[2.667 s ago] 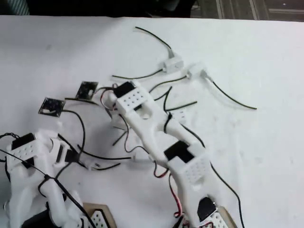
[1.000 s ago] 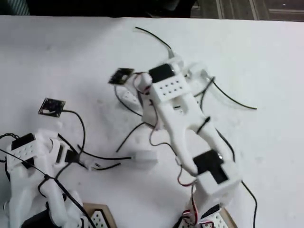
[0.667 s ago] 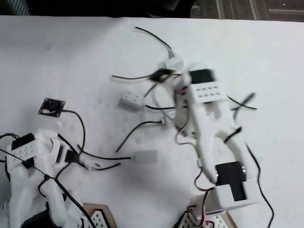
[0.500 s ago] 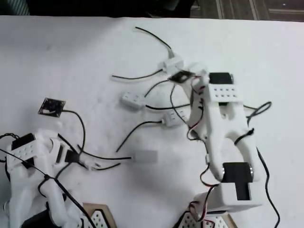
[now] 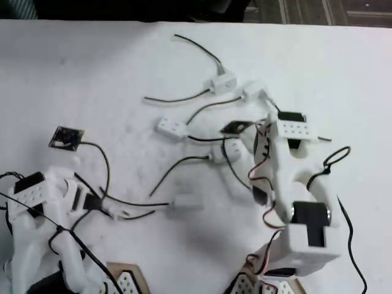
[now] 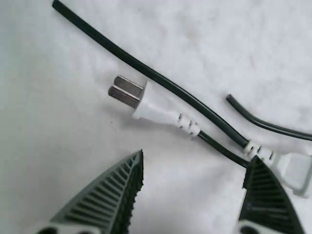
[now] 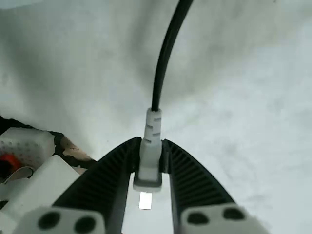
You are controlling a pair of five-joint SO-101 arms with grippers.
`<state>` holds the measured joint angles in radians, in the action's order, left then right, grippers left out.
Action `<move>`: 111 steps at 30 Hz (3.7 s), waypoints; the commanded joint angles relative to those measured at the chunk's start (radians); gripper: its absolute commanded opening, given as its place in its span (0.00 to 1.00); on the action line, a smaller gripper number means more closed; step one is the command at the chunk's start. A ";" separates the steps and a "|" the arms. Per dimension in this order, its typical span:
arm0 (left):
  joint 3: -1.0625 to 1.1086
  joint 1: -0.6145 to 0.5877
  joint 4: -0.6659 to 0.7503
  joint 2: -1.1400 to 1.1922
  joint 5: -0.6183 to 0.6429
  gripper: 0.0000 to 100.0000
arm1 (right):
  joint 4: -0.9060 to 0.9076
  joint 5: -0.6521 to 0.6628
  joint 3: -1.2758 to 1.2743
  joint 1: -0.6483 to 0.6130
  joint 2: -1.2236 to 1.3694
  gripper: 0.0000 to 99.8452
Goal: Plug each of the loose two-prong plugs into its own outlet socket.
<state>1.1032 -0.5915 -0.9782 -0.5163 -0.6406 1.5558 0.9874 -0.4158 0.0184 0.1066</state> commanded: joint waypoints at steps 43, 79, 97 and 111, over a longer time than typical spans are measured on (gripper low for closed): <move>-0.005 -0.007 0.008 -0.031 0.009 0.33 | -0.008 0.021 0.086 -0.185 0.282 0.01; 0.005 -0.007 0.014 -0.031 0.009 0.33 | 0.002 0.015 -0.087 0.479 -0.271 0.02; 0.006 -0.007 0.012 -0.031 0.009 0.33 | -0.182 0.017 -0.416 0.430 -0.269 0.02; 0.006 -0.008 0.012 -0.031 0.009 0.33 | -0.183 0.003 -0.420 0.288 -0.117 0.02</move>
<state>1.1109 -0.5915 -0.9782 -0.5163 -0.6406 1.3779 0.9981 -0.8470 0.3452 -0.0683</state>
